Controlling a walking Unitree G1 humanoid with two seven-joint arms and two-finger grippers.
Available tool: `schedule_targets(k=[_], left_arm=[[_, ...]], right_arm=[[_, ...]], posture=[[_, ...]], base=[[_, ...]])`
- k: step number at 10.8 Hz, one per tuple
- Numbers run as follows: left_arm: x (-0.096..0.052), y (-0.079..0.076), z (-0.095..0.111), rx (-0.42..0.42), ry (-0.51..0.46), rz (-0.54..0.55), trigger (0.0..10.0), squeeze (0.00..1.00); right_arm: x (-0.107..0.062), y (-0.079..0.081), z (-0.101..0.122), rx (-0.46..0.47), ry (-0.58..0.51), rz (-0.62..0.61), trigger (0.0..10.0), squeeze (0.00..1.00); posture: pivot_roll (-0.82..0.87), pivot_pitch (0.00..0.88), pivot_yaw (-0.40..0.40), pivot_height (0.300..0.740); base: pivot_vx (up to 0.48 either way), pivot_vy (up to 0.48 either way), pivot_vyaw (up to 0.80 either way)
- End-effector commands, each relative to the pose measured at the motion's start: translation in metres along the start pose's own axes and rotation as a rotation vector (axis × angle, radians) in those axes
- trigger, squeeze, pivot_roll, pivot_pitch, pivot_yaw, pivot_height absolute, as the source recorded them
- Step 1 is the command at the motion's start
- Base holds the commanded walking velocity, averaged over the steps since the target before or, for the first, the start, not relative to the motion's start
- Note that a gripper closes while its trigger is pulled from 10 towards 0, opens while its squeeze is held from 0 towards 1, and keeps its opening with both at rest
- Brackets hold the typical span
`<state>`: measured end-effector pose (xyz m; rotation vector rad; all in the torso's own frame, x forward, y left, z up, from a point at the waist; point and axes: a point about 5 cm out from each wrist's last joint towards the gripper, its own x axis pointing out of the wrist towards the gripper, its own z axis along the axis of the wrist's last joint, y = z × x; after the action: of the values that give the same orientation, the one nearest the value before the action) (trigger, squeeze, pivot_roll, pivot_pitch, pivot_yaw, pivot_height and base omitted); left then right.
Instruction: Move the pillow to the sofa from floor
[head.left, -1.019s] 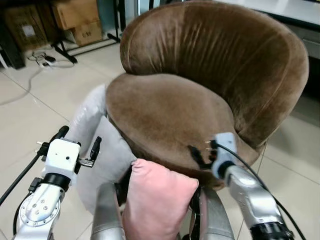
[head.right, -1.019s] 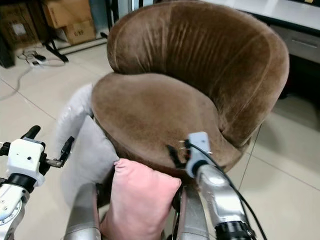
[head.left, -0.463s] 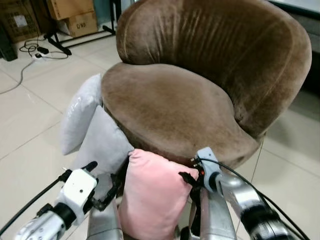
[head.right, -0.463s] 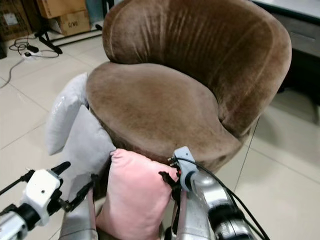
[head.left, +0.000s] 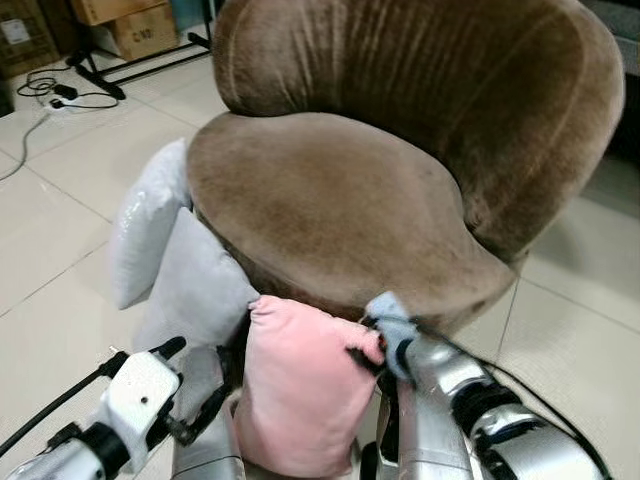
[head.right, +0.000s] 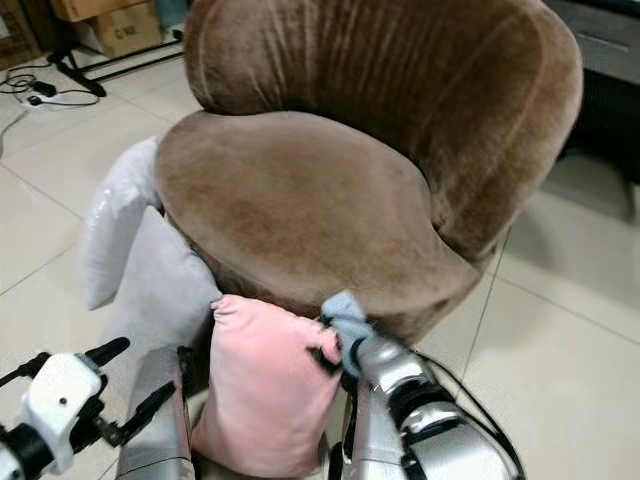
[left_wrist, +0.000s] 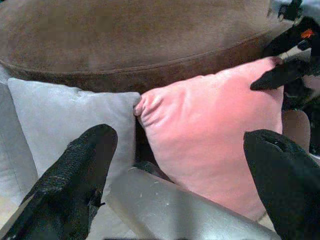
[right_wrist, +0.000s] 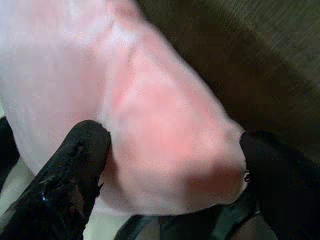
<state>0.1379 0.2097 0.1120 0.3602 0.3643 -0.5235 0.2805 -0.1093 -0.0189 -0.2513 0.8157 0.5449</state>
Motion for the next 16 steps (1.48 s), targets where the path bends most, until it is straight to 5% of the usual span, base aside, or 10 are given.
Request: schedule_targets(k=[1, 4, 5, 6, 16], left_arm=[[-0.004, 0.0, 0.003, 0.003, 0.002, -0.009, 10.0, 0.0], [-0.013, 0.001, 0.004, 0.011, 0.02, -0.011, 10.0, 0.0], [-0.014, -0.001, 0.004, 0.009, 0.025, -0.017, 10.0, 0.0], [-0.015, -0.002, 0.004, 0.001, 0.03, -0.032, 10.0, 0.0], [-0.014, -0.004, 0.005, -0.026, 0.04, -0.057, 10.0, 0.0]], right_arm=[[0.001, 0.001, 0.005, -0.007, -0.005, -0.014, 10.0, 0.0], [0.009, 0.025, 0.009, -0.057, -0.011, 0.015, 10.0, 0.0], [0.011, 0.029, 0.01, -0.079, -0.013, 0.032, 8.0, 0.0], [0.011, 0.03, 0.011, -0.112, -0.019, 0.032, 0.0, 0.0], [0.011, 0.031, 0.015, -0.143, -0.035, 0.03, 0.0, 0.0]], posture=[[0.19, 0.1, -0.062, 0.456], [0.21, 0.108, -0.063, 0.456], [0.21, 0.105, -0.064, 0.456], [0.21, 0.103, -0.064, 0.456], [0.21, 0.089, -0.074, 0.456]], base=[[0.0, 0.0, 0.0], [0.0, 0.0, 0.0], [0.0, 0.0, 0.0], [0.0, 0.0, 0.0], [0.0, 0.0, 0.0]])
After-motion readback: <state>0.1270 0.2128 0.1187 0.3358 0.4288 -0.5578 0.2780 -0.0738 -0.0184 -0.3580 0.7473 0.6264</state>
